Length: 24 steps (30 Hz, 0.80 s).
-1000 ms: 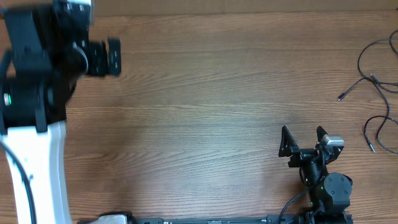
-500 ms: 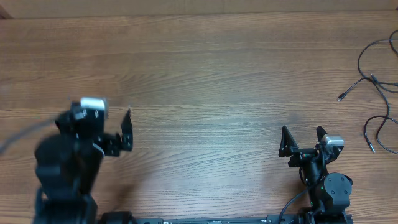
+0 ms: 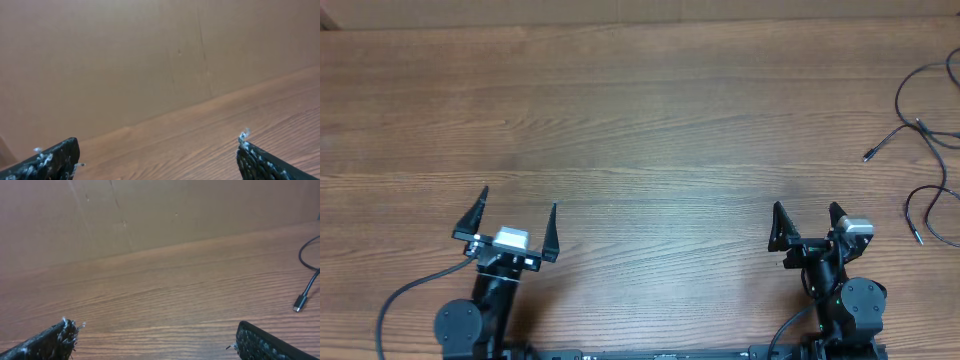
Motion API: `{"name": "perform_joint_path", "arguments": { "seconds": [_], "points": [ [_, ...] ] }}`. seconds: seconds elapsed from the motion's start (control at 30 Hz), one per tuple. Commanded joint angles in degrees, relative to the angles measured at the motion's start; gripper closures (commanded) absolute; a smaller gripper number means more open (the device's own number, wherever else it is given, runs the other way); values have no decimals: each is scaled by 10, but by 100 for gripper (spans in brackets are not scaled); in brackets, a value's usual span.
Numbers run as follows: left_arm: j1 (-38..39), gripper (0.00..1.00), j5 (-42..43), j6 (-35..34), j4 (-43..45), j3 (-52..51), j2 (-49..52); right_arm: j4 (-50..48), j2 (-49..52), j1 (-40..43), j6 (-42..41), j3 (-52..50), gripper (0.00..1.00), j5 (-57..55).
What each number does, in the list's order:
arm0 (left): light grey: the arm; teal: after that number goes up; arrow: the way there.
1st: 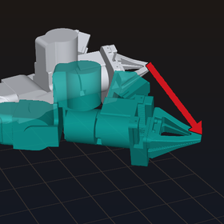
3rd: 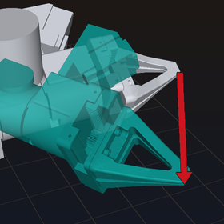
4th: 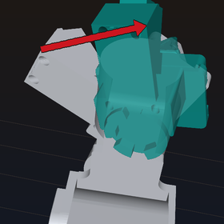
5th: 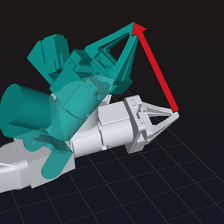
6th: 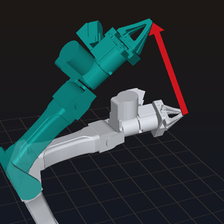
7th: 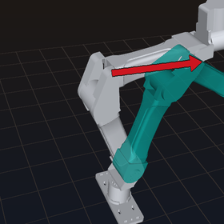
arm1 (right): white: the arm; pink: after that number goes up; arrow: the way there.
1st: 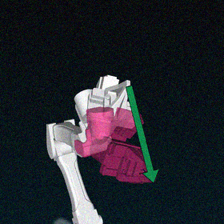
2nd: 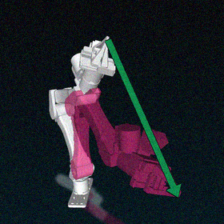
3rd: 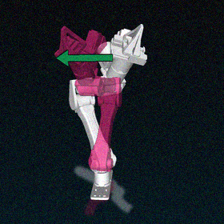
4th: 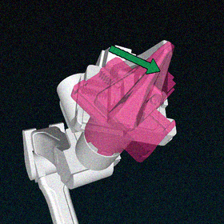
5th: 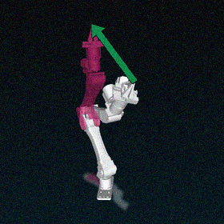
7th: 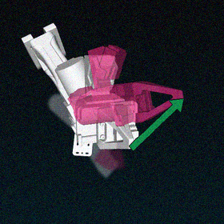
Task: Untangle cables
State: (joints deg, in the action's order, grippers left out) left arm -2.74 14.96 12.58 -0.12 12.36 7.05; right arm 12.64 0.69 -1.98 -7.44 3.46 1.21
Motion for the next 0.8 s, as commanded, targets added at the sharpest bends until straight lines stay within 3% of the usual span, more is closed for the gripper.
{"name": "perform_joint_path", "arguments": {
  "seconds": [0.0, 0.33, 0.77],
  "points": [
    [-9, 0, 16, 12, 33, -68, -39, -3, -5, -3, 2, 2, 0, -3],
    [-19, 0, 9, 29, -6, -117, -69, -3, -5, -3, 2, 2, 0, -3],
    [-17, 0, -75, -6, -45, -117, -69, -3, -5, -3, 2, 2, 0, -3]
  ]
}}
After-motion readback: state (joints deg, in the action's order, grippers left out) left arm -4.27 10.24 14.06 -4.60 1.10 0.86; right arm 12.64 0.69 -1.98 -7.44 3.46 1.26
